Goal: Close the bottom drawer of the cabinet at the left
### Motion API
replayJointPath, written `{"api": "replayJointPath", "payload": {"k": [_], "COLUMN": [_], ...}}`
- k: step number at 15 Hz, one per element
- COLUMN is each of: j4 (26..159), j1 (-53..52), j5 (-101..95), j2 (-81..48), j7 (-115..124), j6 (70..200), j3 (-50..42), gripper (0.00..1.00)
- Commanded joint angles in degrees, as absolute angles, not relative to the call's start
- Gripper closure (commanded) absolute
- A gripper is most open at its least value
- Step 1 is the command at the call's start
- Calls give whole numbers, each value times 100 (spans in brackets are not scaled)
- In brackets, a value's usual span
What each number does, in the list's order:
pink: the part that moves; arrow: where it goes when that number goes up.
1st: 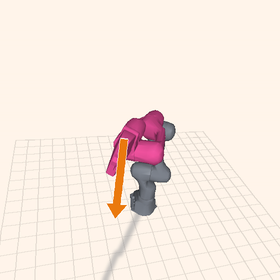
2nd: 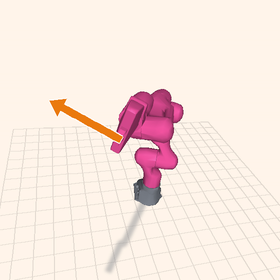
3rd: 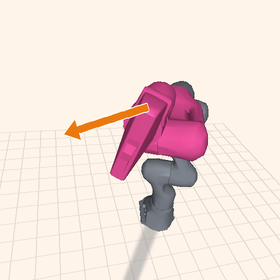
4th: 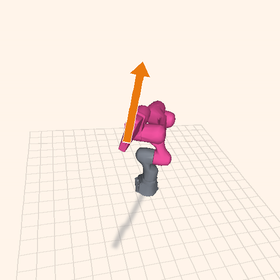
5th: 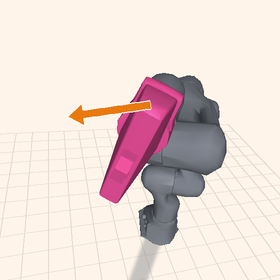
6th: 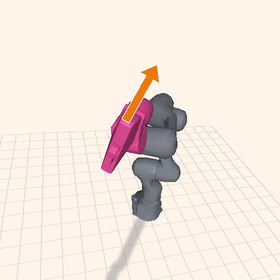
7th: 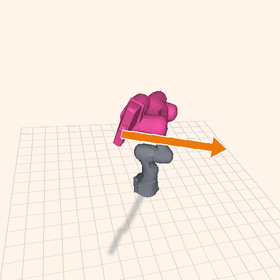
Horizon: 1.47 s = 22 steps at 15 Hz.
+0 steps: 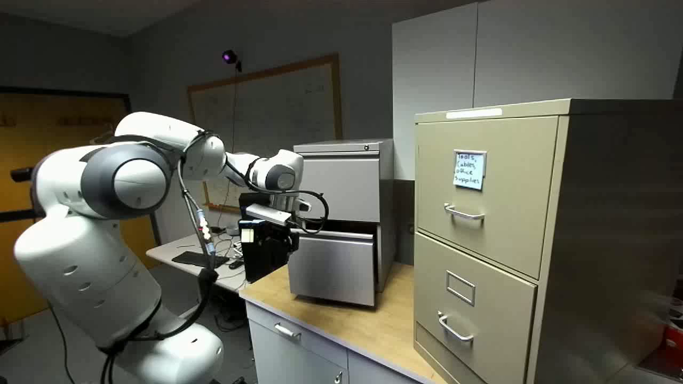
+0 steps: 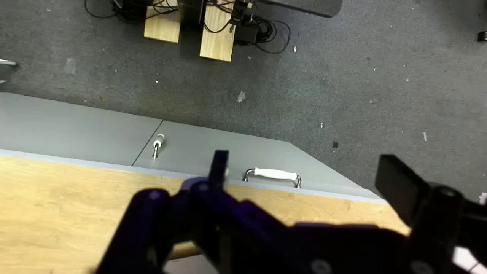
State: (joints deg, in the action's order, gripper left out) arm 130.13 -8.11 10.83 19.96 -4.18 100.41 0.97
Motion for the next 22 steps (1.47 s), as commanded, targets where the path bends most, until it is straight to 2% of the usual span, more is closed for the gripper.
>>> {"api": "replayJointPath", "payload": {"k": [1,9,16,17,18,20,22], "j4": [13001,13027,13066,13060,13062,13059,12988], "j1": [-707,-716,-498,-448,-375,-237,-135], "j5": [1109,1140,977,980,966,997,1163], "j2": [1993,2011,1767,1697,1606,1412,1172], "j7": [-445,-432,-119,-116,-107,-84,-61], "j6": [10036,10092,11386,11609,11897,12460,12918], "j3": [188,196,218,189,155,78,-31], "gripper": [0,0,0,5,27,29,44]}}
